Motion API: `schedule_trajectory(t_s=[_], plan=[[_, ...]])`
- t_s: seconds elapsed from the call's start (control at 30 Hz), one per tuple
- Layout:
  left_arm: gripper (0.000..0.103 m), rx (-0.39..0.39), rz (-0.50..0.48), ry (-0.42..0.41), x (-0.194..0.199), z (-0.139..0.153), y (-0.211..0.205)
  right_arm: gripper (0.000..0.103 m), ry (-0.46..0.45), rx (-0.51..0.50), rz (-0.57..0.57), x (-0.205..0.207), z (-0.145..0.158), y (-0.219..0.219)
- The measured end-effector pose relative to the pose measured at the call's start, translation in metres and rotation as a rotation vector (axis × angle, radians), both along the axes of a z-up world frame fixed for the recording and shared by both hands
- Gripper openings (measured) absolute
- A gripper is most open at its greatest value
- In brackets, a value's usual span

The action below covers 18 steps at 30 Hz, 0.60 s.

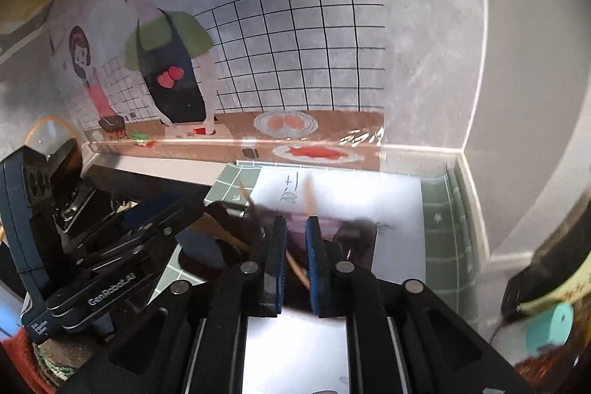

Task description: Organize utensils

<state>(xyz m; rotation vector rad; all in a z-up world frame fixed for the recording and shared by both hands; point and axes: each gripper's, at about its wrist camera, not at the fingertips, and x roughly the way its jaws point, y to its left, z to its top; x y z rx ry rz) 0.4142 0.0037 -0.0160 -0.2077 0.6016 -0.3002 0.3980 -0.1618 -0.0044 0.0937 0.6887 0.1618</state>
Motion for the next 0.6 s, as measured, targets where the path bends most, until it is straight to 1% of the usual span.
schedule_trajectory(t_s=[0.03, 0.17, 0.23, 0.33, 0.4, 0.47, 0.5, 0.6], plan=[[0.07, 0.008, 0.011, 0.002, -0.01, 0.002, 0.002, 0.015, -0.012, 0.005, -0.001, -0.01, 0.0, -0.001], [0.071, 0.035, 0.036, 0.004, -0.053, 0.009, 0.01, 0.021, -0.063, 0.018, 0.003, -0.049, -0.001, -0.002], [0.071, 0.086, 0.047, 0.011, -0.078, 0.01, 0.011, 0.022, -0.094, 0.01, 0.01, -0.075, -0.005, -0.002], [0.071, 0.174, 0.074, 0.014, -0.11, 0.009, 0.009, 0.022, -0.123, -0.012, -0.004, -0.102, -0.01, 0.0], [0.071, 0.23, 0.095, 0.001, -0.133, 0.007, 0.007, 0.022, -0.127, -0.019, -0.02, -0.123, -0.015, 0.0], [0.071, 0.262, 0.103, -0.01, -0.154, 0.006, 0.004, 0.022, -0.125, -0.032, -0.023, -0.139, -0.019, 0.0], [0.071, 0.263, 0.1, -0.011, -0.161, 0.007, 0.004, 0.022, -0.122, -0.043, -0.032, -0.146, -0.021, 0.0], [0.071, 0.226, 0.082, -0.008, -0.179, 0.01, 0.004, 0.022, -0.092, -0.057, -0.057, -0.165, -0.03, 0.003]])
